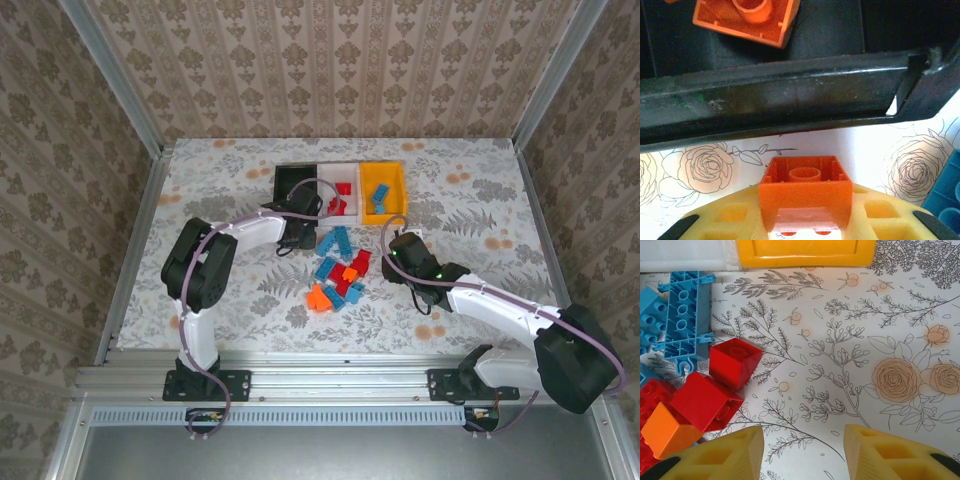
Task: Sort the legos into containers by color
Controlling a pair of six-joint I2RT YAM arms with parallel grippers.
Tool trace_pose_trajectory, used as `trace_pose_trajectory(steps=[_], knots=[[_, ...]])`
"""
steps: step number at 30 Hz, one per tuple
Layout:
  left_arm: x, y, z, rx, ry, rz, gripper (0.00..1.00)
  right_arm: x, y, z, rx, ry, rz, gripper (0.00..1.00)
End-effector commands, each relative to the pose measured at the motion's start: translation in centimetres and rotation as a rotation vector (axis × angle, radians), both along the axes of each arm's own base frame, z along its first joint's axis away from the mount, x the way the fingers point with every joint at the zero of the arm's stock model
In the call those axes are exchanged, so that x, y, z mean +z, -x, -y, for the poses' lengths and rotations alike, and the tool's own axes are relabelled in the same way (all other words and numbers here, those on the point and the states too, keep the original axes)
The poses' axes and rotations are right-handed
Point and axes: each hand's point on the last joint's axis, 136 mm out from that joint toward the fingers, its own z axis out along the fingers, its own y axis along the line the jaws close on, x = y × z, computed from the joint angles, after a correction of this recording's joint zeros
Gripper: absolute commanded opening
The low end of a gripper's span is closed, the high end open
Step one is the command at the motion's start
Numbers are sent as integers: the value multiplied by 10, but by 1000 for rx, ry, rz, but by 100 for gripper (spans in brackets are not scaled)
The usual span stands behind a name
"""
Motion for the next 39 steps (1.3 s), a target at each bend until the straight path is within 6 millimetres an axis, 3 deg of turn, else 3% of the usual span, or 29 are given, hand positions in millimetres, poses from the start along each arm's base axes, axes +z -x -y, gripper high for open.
trace_pose_trajectory(steps=[1, 7, 11, 18, 26, 29, 32, 36, 39], knots=[[16, 7, 1, -25, 1, 26, 28, 2, 4, 5, -11, 2, 1, 47], [80, 17, 14, -97, 23, 143, 28, 1, 4, 6, -13, 2, 3, 47], [108, -11, 0, -75, -6, 192, 29, -2, 4, 6, -17, -2, -2, 47], [97, -72, 0, -77, -34, 127, 29, 2, 5, 6, -12, -4, -2, 47], [78, -109, -3, -50, -12, 69, 37, 3, 5, 3, -1, -5, -11, 47], [81, -114, -2, -52, 8, 69, 53, 3, 4, -3, 12, -26, -22, 50], [100, -112, 1, -67, 48, 101, 76, 1, 7, -10, 28, -34, -33, 55], [150, -98, 5, -79, 146, 188, 92, -4, 10, -26, 47, -54, -45, 58], [185, -76, 1, -68, 230, 243, 96, -11, 11, -41, 59, -72, -61, 61]])
